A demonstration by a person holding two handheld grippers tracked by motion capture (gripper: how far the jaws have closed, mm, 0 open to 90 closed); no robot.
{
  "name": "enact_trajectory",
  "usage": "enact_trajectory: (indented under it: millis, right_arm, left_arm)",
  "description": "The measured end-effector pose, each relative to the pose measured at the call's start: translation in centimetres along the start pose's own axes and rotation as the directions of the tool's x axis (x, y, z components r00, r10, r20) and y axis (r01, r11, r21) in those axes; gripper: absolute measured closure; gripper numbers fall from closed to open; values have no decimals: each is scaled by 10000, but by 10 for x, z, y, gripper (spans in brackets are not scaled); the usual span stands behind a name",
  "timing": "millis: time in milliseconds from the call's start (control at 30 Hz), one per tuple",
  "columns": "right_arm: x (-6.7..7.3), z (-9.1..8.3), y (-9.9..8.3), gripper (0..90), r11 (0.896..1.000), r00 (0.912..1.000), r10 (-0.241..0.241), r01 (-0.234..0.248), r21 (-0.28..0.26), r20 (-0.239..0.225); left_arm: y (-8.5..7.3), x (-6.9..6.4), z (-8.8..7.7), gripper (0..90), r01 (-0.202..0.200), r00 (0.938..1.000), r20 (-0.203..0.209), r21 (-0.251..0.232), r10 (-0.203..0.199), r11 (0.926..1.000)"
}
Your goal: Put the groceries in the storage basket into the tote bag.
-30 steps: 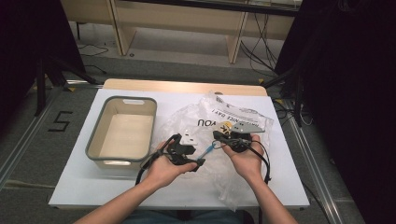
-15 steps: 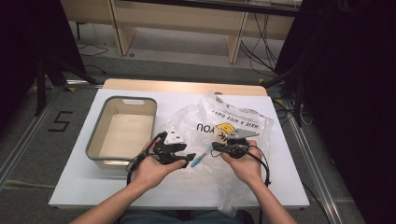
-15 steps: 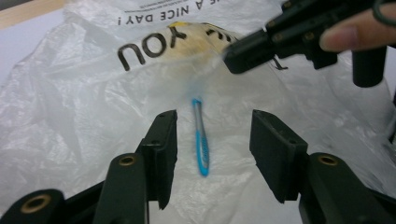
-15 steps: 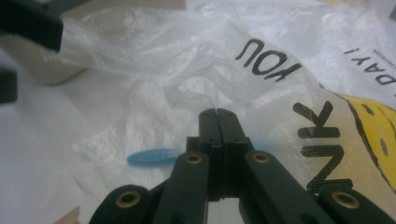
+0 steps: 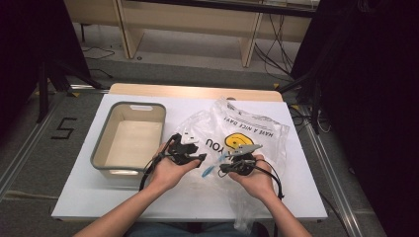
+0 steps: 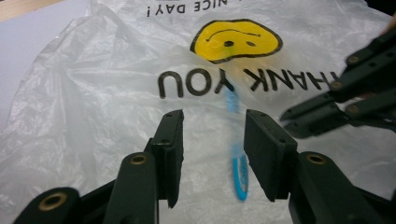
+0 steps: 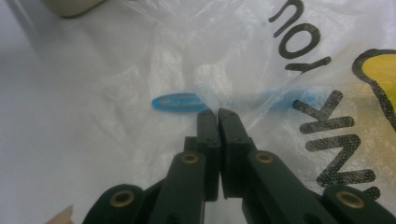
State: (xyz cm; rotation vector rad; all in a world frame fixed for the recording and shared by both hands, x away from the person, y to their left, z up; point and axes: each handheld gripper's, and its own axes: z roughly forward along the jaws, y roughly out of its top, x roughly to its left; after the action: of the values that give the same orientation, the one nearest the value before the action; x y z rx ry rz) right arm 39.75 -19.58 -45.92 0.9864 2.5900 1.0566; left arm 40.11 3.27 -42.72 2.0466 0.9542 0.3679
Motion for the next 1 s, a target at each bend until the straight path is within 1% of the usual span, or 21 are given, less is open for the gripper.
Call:
enact_trajectory:
  millis: [33,100,167,233,267,300,333,433,500,533,567,633,767,867,933,1000]
  right_arm:
    - [1,-1,-1,873,10000,10000,-38,38,59,-86]
    - [3,-4,-1,841,10000,9997,-56,55,-27,-222]
    - [4,-11,1,791,9990,9997,34,-44,-443,-243]
    - [2,-21,3,736,9951,9994,253,-273,-954,-218]
    - [1,-27,5,713,9895,9991,408,-416,-1383,-91]
    - [-1,-30,5,701,9860,9987,503,-502,-1589,-32]
    - [-4,-36,6,687,9797,9977,662,-629,-1902,112]
    - [-12,-48,5,650,9691,9937,1024,-892,-2299,462]
    - [-19,-53,2,635,9655,9895,1245,-1039,-2389,731]
    - [-22,-55,-1,627,9640,9861,1410,-1166,-2389,877]
    - [-24,-57,-3,621,9641,9849,1433,-1168,-2384,973]
    - [-29,-59,-7,608,9641,9794,1559,-1225,-2356,1285]
    - [-36,-63,-15,581,9626,9690,1796,-1376,-2334,1695]
    - [-40,-66,-20,564,9644,9618,1767,-1267,-2319,2093]
    - [-42,-68,-23,560,9626,9570,1826,-1274,-2392,2254]
    - [-44,-71,-25,549,9628,9528,1850,-1267,-2386,2407]
  left_arm:
    - [0,1,2,574,10,10000,-93,34,-9,10000]
    - [-1,3,4,577,5,9999,-130,57,-4,10000]
    - [-2,4,4,578,32,9998,-171,104,-30,9999]
    - [-4,7,5,580,33,9997,-254,153,-29,9999]
    - [-4,8,5,580,41,9996,-282,201,-36,9998]
    - [-5,9,6,581,103,9994,-332,203,-96,9997]
    - [-5,9,7,582,101,9994,-348,210,-93,9997]
    - [-7,9,7,582,60,9992,-395,283,-49,9996]
    - [-9,8,8,580,-24,9992,-394,286,35,9996]
    - [-10,8,7,578,-93,9991,-403,296,105,9995]
    - [-11,8,7,575,-158,9991,-377,299,169,9994]
    - [-14,8,5,559,-289,9990,-345,261,298,9992]
    - [-18,10,1,521,-371,9984,-409,202,379,9991]
    - [-21,9,-1,498,-535,9979,-348,239,543,9983]
    - [-22,8,-3,485,-595,9977,-299,248,603,9979]
    - [-23,6,-3,478,-655,9975,-250,215,661,9976]
